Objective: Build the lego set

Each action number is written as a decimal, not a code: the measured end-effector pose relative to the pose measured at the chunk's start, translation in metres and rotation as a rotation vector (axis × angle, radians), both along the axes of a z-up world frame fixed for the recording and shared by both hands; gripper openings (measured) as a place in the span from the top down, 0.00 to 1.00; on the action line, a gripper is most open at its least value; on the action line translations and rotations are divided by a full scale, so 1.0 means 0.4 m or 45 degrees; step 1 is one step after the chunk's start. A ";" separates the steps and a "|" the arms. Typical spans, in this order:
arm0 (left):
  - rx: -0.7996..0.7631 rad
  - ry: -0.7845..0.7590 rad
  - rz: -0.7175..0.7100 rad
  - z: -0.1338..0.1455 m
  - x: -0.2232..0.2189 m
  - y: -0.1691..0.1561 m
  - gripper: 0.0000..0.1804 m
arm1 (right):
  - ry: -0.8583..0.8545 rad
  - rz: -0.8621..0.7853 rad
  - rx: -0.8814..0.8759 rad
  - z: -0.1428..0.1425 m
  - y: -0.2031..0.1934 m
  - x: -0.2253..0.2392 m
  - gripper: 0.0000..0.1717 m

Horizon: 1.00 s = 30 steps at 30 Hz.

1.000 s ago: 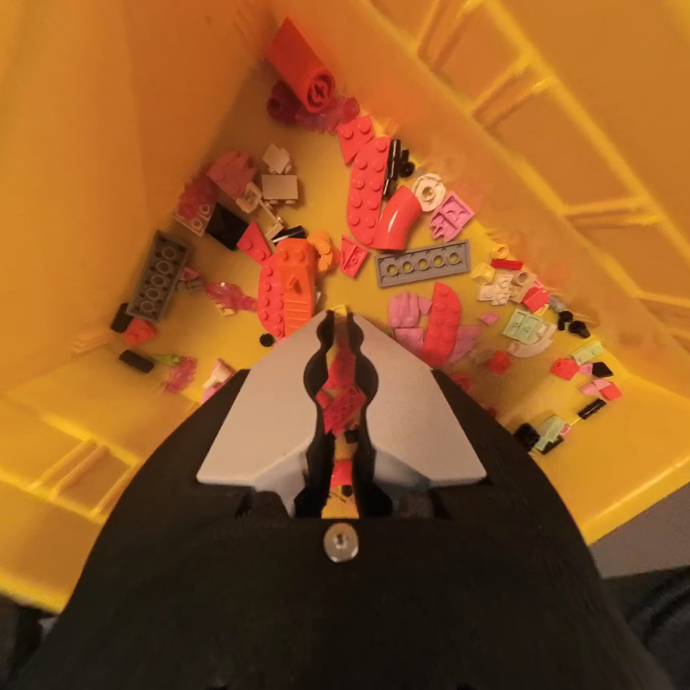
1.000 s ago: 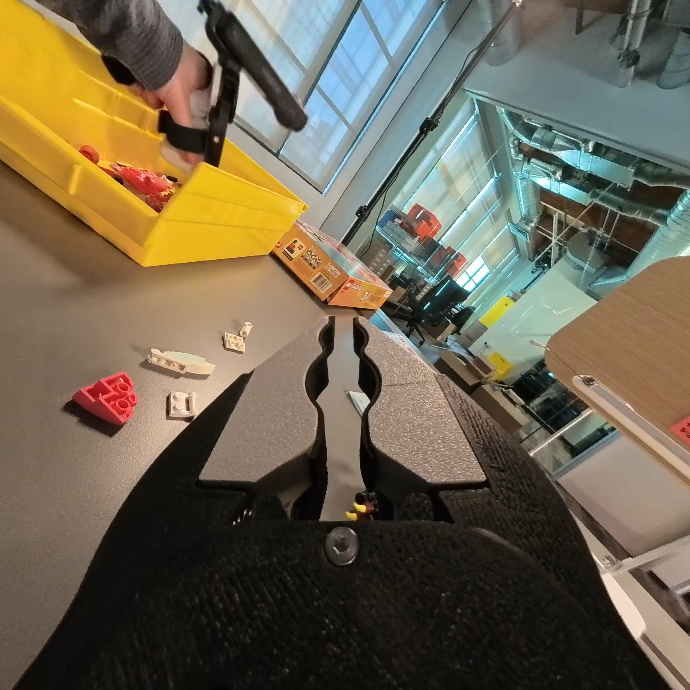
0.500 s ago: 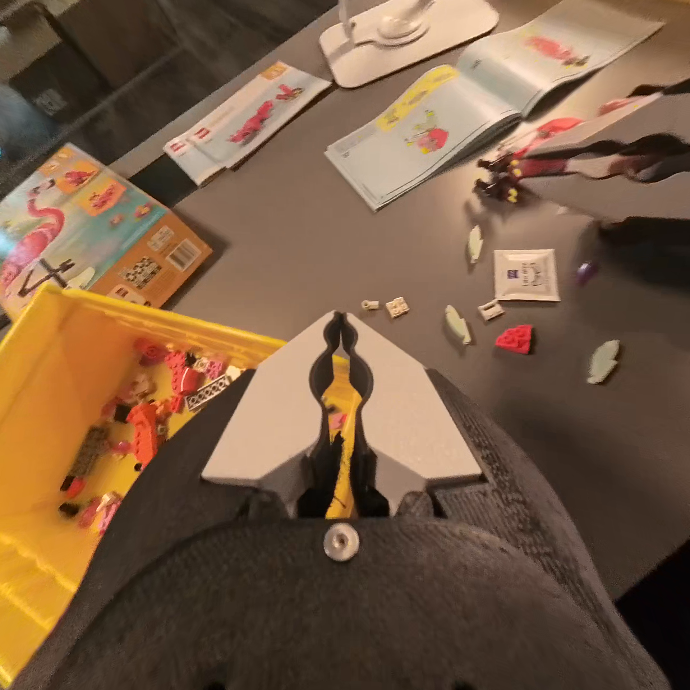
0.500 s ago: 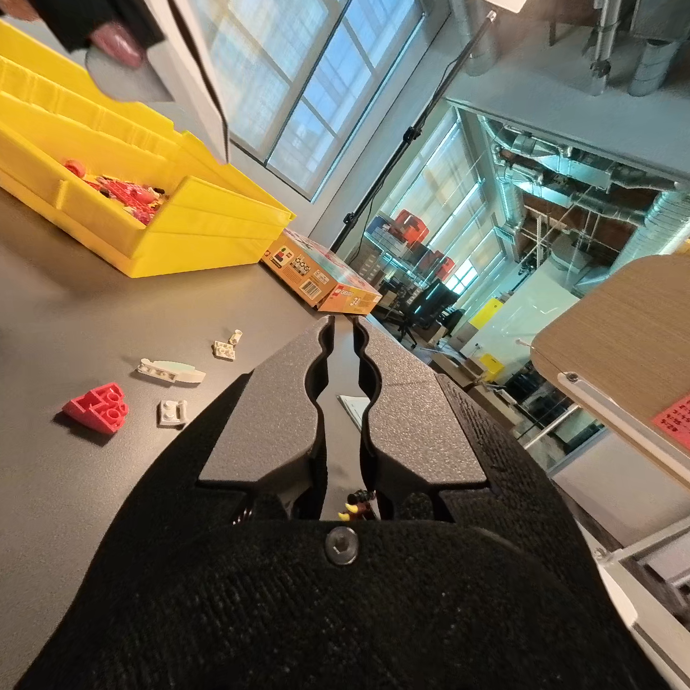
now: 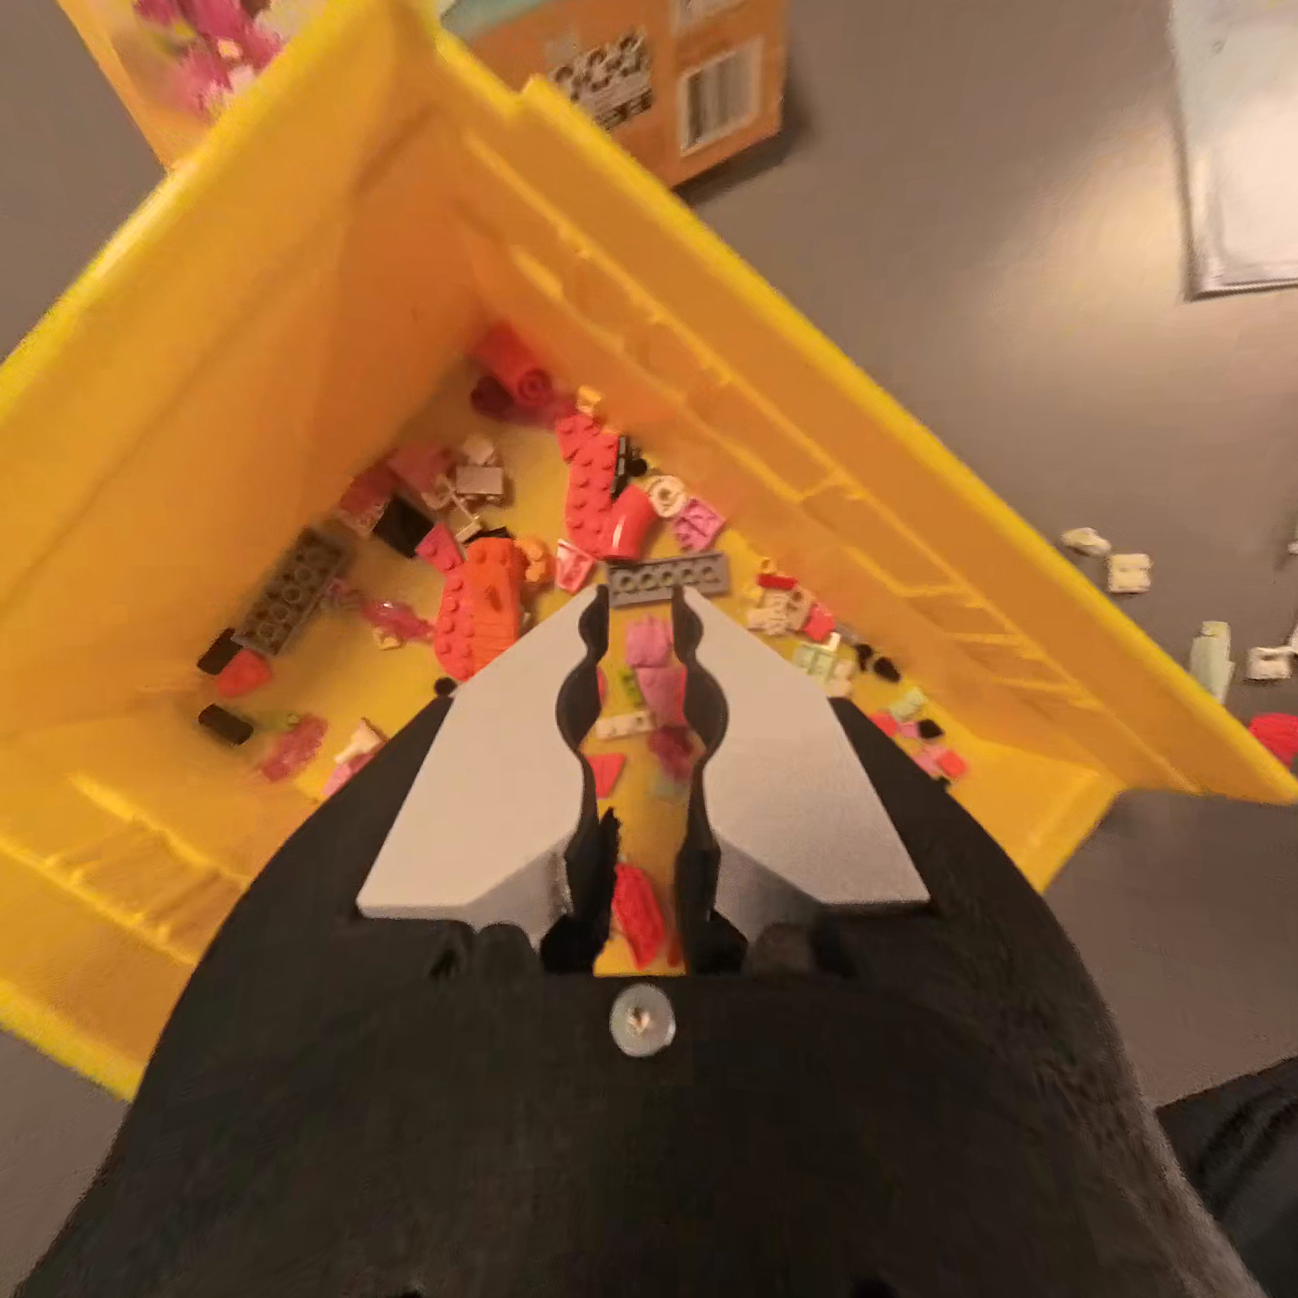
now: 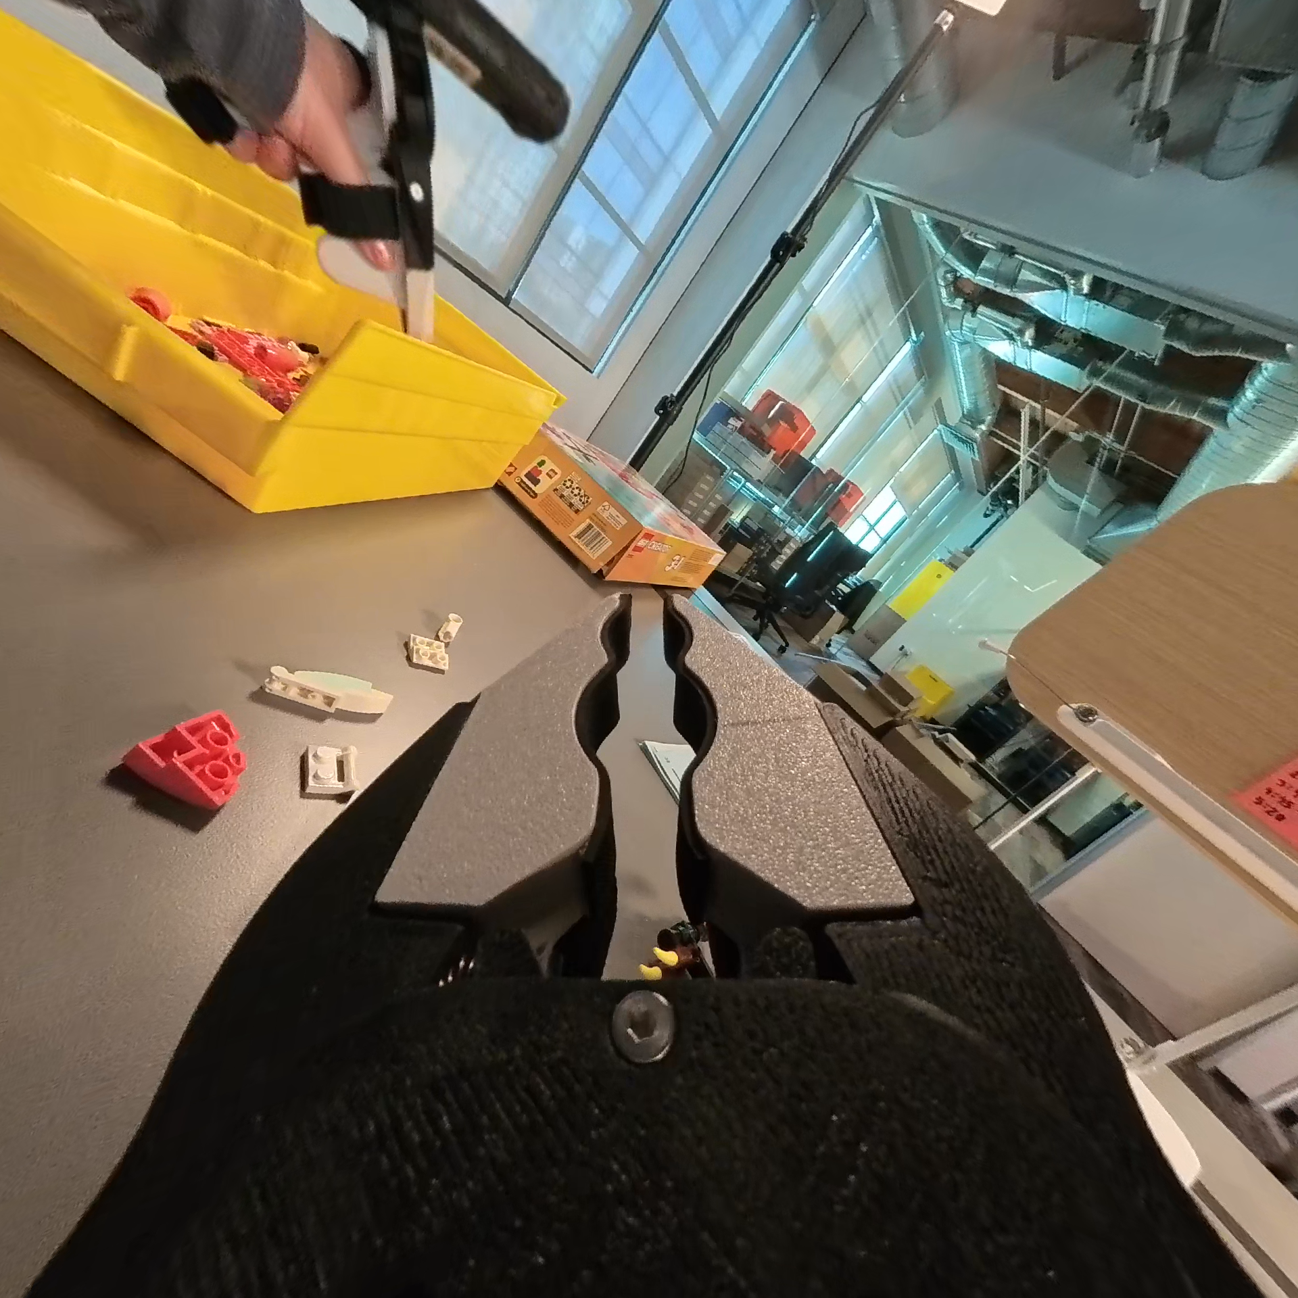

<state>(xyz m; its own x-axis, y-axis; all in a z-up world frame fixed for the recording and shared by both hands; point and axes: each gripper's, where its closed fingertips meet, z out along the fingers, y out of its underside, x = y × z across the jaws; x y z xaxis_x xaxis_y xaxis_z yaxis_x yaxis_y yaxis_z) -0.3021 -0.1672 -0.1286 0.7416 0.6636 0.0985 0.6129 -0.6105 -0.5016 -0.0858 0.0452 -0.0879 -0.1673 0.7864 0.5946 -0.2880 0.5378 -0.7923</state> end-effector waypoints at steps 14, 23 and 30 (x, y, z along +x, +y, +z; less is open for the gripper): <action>0.177 -0.212 -0.086 -0.050 -0.024 0.061 0.99 | -0.010 0.008 0.015 -0.005 -0.005 -0.002 0.96; 0.212 -0.006 -0.088 -0.026 -0.082 0.069 0.92 | -0.015 -0.003 0.023 -0.007 -0.003 -0.007 0.96; 0.055 -0.194 -0.569 -0.099 0.034 0.109 0.87 | -0.019 -0.004 0.018 -0.008 0.001 -0.007 0.96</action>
